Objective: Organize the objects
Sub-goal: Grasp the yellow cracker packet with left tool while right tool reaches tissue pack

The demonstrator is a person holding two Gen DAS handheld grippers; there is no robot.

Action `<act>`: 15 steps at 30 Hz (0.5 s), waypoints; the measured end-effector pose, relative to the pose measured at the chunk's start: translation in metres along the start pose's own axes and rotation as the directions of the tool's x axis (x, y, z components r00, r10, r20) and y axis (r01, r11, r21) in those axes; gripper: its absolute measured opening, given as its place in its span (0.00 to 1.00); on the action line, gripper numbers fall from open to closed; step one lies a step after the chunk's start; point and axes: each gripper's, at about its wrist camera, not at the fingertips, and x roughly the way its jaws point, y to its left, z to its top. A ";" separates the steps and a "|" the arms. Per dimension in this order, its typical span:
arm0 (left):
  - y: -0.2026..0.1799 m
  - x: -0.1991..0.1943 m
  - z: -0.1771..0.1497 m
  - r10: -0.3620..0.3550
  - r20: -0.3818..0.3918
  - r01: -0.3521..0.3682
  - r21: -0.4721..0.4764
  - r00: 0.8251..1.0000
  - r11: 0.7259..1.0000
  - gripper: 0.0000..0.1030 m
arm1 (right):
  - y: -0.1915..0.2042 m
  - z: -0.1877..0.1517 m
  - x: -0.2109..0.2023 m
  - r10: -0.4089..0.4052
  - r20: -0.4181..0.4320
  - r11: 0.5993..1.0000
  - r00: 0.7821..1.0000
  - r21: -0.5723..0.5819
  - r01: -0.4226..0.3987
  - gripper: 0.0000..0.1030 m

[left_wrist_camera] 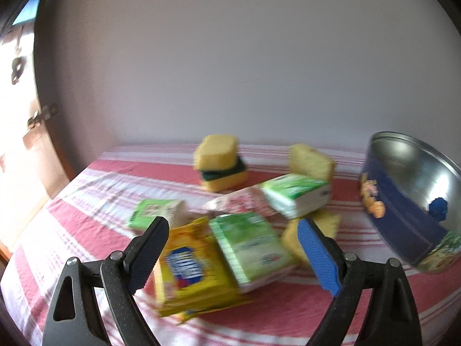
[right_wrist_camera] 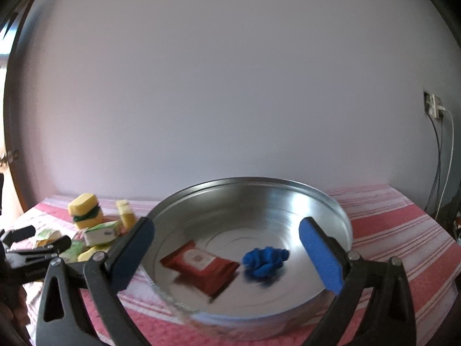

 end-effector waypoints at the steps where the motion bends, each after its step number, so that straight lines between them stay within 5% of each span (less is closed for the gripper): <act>1: 0.007 0.002 -0.001 0.003 -0.009 -0.003 -0.012 1.000 1.000 0.90 | 0.004 -0.001 -0.001 0.007 -0.002 1.000 1.000 -0.005 -0.007 0.99; 15: 0.053 0.027 -0.008 -0.018 -0.113 0.008 -0.082 0.993 0.997 0.90 | 0.079 -0.011 -0.007 0.149 -0.083 0.986 0.985 -0.066 -0.155 0.99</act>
